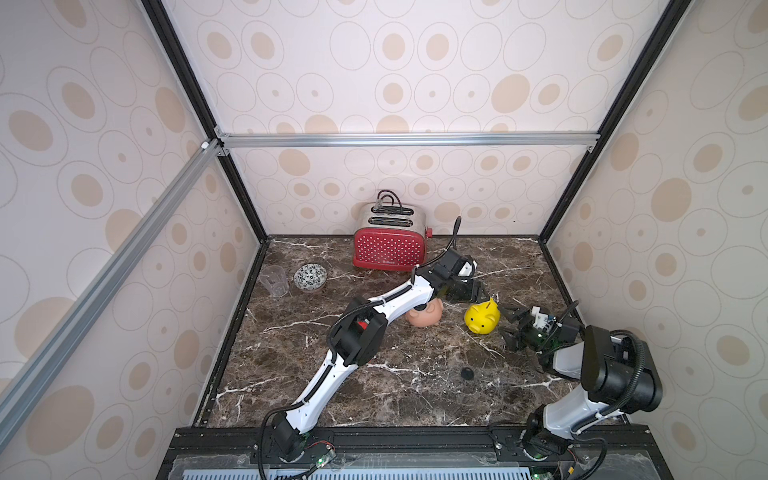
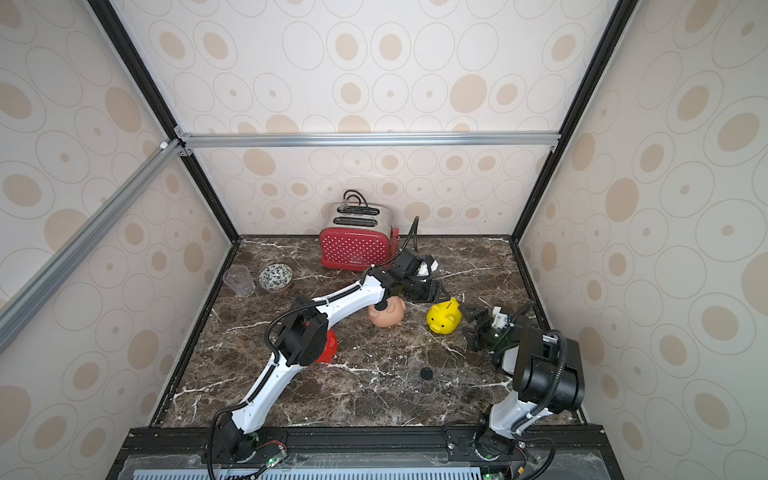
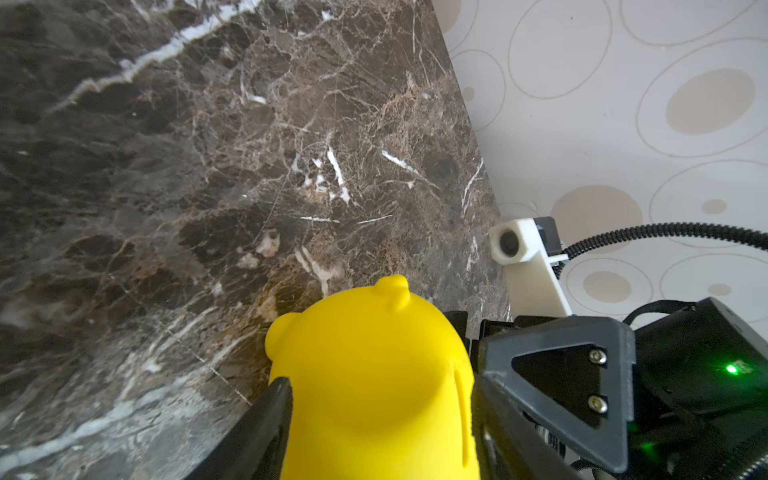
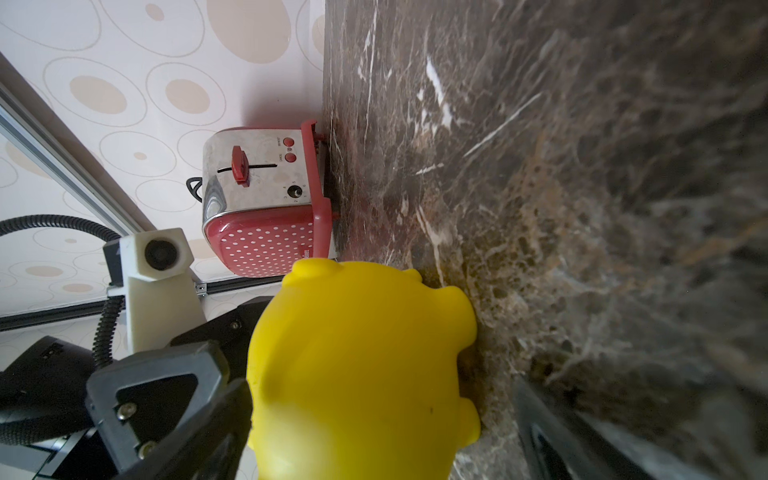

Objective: Close piggy banks
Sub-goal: Turn over the piggy bank at the center of the board.

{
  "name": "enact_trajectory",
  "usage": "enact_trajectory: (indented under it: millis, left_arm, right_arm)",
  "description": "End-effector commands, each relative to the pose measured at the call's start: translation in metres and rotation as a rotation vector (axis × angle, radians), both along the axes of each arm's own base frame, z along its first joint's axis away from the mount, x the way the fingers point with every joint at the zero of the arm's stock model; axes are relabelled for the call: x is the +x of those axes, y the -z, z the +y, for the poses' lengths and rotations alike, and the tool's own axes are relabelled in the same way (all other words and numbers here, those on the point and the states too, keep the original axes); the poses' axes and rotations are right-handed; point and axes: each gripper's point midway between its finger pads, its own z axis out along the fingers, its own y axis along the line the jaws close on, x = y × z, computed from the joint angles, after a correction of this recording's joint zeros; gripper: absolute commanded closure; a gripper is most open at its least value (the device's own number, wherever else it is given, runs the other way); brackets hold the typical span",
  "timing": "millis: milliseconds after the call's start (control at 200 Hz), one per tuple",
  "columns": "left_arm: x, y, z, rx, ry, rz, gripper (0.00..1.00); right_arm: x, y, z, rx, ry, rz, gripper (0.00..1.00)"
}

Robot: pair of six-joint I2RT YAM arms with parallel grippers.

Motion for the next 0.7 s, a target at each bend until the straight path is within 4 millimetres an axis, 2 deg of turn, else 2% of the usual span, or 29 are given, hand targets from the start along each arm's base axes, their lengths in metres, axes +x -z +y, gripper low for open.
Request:
enact_trajectory:
  millis: [0, 697]
  left_arm:
    - [0.007, -0.022, 0.001, -0.031, 0.015, -0.028, 0.33]
    - [-0.001, -0.011, -0.004, -0.056, 0.053, 0.011, 0.39]
  right_arm:
    - [0.004, -0.004, 0.001, -0.013, -0.009, -0.021, 0.00]
    - [0.008, -0.004, 0.014, -0.015, -0.046, -0.030, 0.00]
